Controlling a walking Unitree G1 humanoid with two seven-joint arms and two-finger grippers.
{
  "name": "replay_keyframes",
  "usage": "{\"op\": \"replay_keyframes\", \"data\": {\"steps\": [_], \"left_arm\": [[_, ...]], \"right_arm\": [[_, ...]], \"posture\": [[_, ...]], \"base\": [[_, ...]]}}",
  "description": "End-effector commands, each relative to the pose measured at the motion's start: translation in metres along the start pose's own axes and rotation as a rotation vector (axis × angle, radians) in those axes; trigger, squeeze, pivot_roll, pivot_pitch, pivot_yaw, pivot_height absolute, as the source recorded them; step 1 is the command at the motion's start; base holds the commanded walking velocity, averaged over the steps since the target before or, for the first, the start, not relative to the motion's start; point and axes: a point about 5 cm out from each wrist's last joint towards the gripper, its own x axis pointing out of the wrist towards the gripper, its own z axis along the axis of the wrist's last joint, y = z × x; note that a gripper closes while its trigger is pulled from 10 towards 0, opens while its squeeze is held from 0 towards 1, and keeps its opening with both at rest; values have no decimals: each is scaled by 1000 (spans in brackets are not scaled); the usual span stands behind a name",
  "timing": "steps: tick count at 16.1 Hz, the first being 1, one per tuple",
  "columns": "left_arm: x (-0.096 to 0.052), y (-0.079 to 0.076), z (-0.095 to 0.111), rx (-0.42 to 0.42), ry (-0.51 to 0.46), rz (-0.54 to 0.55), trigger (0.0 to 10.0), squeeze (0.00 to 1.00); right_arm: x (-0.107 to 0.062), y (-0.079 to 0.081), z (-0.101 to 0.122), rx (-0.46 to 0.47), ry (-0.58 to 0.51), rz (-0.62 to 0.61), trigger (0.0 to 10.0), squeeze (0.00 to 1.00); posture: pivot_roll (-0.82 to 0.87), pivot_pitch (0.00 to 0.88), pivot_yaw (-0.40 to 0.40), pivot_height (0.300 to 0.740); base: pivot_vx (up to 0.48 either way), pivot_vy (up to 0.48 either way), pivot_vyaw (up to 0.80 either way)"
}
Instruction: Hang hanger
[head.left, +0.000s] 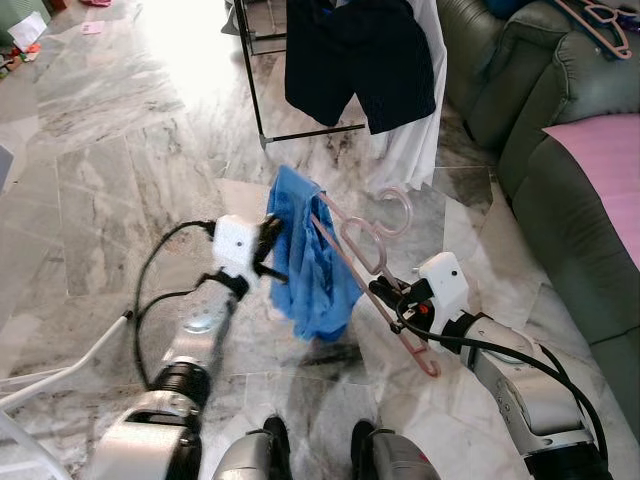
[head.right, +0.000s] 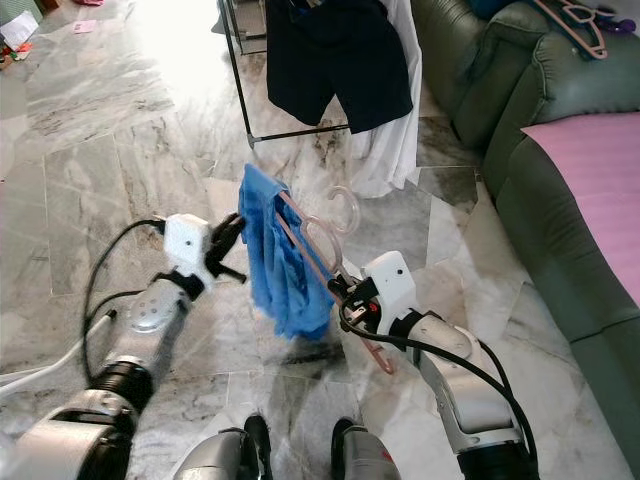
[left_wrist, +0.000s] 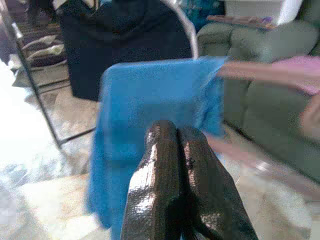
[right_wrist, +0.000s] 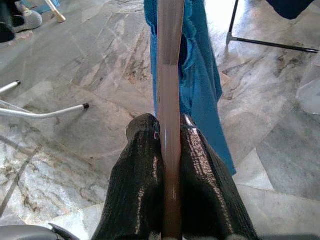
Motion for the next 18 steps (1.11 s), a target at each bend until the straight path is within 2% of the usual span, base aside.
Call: {"op": "replay_keyframes", "data": {"steps": [1, 4, 10, 11, 12, 13, 18], "left_arm": [[-1, -5, -1, 18, -9, -24, 10000, 1000], [3, -19, -1, -9, -26, -59, 10000, 1000], [10, -22, -1, 3, 7, -52, 10000, 1000], [11, -22, -1, 13, 12, -43, 10000, 831], [12, -20, -1, 24, 18, -24, 10000, 533], [13, -17, 0, 41, 27, 2, 10000, 20], [15, -12, 2, 68, 29, 48, 10000, 0]], "right_arm": [[1, 5, 6, -20, -31, 32, 10000, 0], [0, 8, 7, -19, -36, 44, 10000, 0], [-1, 14, 11, -22, -49, 84, 10000, 0], [0, 15, 12, -22, -51, 92, 10000, 0], [0, 17, 13, -22, -53, 105, 10000, 0], [-1, 18, 13, -23, -51, 111, 10000, 0], [-3, 16, 11, -26, -44, 93, 10000, 0]], "posture": [[-208, 233, 23, 740], [-229, 235, 29, 740], [-238, 234, 25, 740], [-238, 233, 24, 740], [-241, 232, 23, 740], [-243, 232, 22, 740], [-249, 228, 24, 740]], "base": [[0, 0, 0], [0, 0, 0], [0, 0, 0], [0, 0, 0], [0, 0, 0], [0, 0, 0], [0, 0, 0]]}}
